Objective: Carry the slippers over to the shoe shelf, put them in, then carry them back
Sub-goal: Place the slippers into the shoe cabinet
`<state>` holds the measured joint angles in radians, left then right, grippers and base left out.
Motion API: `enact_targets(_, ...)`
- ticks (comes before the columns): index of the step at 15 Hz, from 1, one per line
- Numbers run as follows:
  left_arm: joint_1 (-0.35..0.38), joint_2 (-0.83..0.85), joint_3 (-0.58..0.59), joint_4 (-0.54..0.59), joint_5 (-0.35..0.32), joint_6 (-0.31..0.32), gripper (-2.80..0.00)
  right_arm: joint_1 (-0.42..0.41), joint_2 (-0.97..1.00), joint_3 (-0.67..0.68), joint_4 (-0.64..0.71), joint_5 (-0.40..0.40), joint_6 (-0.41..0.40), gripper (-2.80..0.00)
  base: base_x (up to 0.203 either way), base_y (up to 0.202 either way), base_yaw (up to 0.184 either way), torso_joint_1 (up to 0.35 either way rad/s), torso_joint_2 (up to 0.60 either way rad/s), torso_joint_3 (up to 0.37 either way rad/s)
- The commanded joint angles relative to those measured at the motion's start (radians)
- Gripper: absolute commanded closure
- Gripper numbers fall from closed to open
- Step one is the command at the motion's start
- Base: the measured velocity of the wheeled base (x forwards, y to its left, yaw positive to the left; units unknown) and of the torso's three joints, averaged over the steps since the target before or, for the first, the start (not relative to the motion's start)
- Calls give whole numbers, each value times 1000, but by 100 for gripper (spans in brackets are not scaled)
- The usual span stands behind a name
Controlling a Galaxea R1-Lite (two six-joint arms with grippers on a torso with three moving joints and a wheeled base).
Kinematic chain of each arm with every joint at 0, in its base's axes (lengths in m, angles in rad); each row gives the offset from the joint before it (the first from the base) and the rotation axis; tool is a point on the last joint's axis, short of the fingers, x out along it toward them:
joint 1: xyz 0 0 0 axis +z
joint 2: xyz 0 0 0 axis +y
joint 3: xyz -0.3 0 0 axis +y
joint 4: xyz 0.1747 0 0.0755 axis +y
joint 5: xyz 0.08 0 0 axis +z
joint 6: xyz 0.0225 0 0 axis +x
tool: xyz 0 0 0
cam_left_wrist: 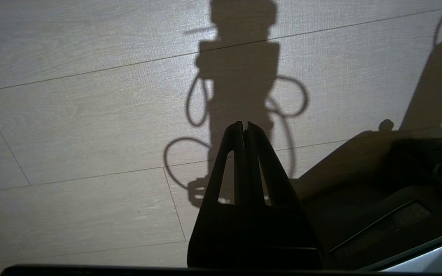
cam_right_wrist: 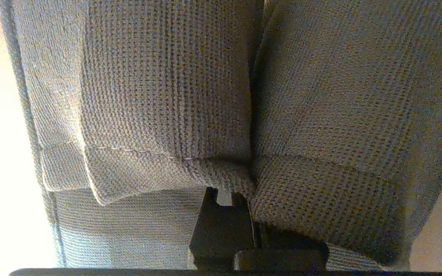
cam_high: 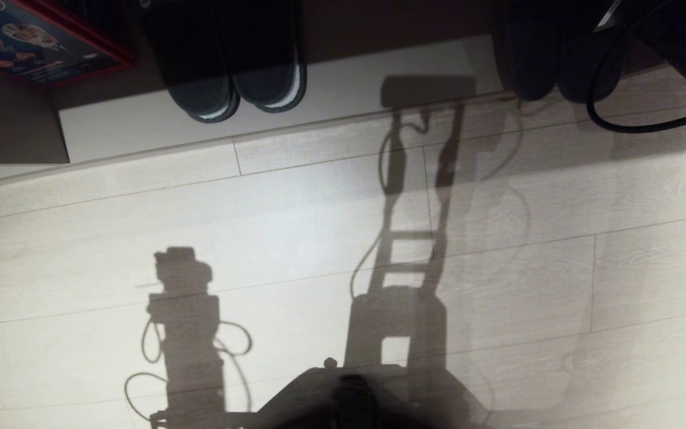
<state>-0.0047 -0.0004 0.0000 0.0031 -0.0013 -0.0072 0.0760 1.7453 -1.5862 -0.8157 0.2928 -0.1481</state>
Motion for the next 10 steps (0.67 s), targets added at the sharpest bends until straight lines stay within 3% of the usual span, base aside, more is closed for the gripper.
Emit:
enact_targets(1, 0, -1, 2, 0, 0, 0, 0, 0, 8, -3, -6, 2, -1, 0, 0, 0, 0, 0, 0, 0)
enact_targets(6, 0, -1, 2, 0, 0, 0, 0, 1, 5, -5, -6, -1, -1, 0, 56, 0, -2, 1, 2, -1)
enact_targets(10, 0, -1, 2, 0, 0, 0, 0, 8, 7, 20, -15, -4, 8, 0, 0, 0, 0, 0, 0, 0)
